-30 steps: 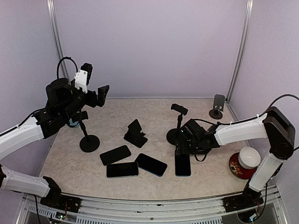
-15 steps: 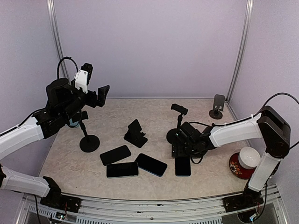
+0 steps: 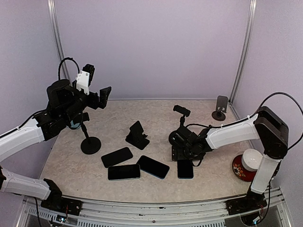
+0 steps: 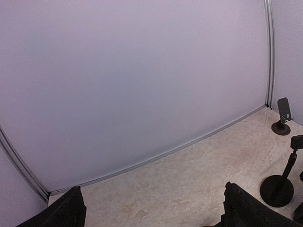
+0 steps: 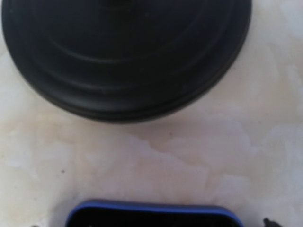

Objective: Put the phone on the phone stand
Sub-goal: Pick up the phone at the center of the board.

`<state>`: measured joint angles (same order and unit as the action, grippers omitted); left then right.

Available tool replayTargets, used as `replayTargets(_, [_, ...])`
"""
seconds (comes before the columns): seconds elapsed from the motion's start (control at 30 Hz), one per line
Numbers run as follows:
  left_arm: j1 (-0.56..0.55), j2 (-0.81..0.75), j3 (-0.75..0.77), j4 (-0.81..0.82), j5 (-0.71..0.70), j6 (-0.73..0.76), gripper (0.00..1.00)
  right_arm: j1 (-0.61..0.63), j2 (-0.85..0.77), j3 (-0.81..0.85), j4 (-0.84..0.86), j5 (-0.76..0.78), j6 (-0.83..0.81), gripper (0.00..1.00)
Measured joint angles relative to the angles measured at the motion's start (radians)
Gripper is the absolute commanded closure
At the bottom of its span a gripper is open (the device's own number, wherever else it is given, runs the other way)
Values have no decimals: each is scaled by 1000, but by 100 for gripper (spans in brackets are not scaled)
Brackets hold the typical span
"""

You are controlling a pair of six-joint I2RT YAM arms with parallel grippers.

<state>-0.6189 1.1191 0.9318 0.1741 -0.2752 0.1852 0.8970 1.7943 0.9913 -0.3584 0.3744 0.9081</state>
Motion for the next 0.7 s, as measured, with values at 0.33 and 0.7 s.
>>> replayTargets(0.33, [0, 0, 0, 0, -4, 3, 1, 18, 21, 14, -17, 40, 8, 9])
replayTargets(0.7, [-4, 0, 0, 1, -16, 4, 1, 23, 30, 22, -13, 51, 24, 30])
